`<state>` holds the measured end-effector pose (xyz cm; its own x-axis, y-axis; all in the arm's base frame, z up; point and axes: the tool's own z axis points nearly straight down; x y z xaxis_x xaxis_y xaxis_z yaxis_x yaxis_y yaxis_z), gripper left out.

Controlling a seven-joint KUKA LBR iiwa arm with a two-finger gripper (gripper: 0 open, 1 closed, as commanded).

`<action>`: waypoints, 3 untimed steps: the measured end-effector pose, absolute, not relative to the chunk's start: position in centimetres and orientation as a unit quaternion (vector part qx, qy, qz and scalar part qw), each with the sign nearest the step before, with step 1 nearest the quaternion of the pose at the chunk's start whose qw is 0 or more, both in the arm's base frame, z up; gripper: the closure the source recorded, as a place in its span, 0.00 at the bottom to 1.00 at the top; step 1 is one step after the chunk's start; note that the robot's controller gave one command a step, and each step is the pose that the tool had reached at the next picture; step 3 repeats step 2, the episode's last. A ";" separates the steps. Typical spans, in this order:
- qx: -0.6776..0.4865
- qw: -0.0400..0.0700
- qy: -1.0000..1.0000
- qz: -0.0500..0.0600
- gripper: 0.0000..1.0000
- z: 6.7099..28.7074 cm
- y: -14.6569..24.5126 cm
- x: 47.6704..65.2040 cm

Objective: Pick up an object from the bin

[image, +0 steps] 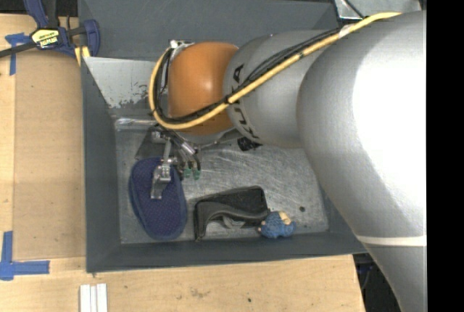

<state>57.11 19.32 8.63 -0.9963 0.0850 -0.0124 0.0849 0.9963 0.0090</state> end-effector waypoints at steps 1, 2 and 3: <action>0.043 0.001 0.999 0.003 1.00 8.5 19.3 56.9; 0.019 0.005 1.000 0.002 1.00 21.9 19.0 55.9; 0.019 0.005 1.000 0.002 1.00 21.9 19.0 55.9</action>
Offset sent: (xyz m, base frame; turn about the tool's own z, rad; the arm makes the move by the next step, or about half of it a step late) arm 0.0000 0.0000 0.0000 0.0000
